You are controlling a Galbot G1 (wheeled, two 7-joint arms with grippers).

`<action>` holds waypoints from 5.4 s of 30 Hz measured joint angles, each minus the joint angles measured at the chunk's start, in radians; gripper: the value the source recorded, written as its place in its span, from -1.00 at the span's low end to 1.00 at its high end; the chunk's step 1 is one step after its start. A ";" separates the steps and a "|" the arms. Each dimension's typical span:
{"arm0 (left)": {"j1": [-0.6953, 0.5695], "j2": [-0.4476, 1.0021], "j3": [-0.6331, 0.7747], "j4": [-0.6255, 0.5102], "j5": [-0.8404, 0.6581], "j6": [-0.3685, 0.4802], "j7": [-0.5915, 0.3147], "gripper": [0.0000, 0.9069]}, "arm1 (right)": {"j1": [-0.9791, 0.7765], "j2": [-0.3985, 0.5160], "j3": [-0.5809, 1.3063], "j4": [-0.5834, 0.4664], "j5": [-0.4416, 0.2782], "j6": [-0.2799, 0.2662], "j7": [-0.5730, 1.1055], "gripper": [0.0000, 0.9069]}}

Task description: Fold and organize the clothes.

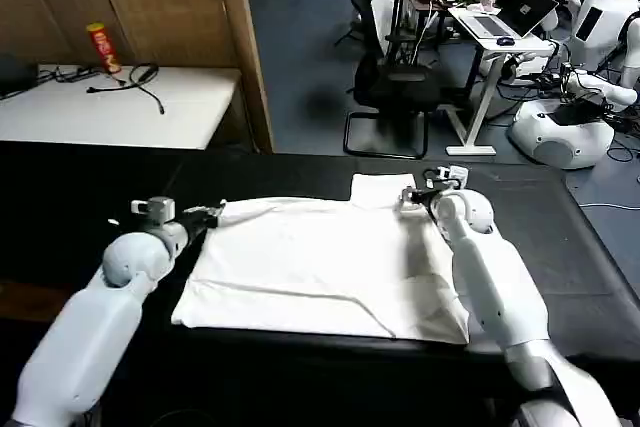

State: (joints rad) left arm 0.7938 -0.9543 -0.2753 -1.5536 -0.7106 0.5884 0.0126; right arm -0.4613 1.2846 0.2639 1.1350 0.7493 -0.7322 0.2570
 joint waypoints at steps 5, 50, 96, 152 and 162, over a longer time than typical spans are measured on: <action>0.005 0.000 -0.005 0.001 0.001 -0.001 0.001 -0.94 | -0.008 0.002 0.004 0.002 -0.003 0.009 -0.003 -0.87; 0.461 0.043 -0.263 -0.433 -0.010 -0.026 -0.048 -0.94 | -0.801 -0.269 0.210 0.849 -0.264 0.185 -0.200 -0.98; 0.600 -0.053 -0.340 -0.502 0.059 -0.017 -0.078 0.94 | -0.915 -0.186 0.319 0.942 -0.163 0.222 -0.094 0.94; 0.313 -0.158 -0.242 -0.152 0.183 -0.128 -0.062 0.94 | -0.652 -0.135 0.214 0.614 -0.229 0.311 -0.224 0.94; 0.357 -0.135 -0.286 -0.195 0.149 -0.136 -0.057 0.94 | -0.811 -0.137 0.295 0.817 -0.222 0.320 -0.217 0.94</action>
State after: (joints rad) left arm 1.1505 -1.0890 -0.5614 -1.7487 -0.5619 0.4529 -0.0445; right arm -1.2724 1.1477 0.5586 1.9517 0.5274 -0.4118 0.0398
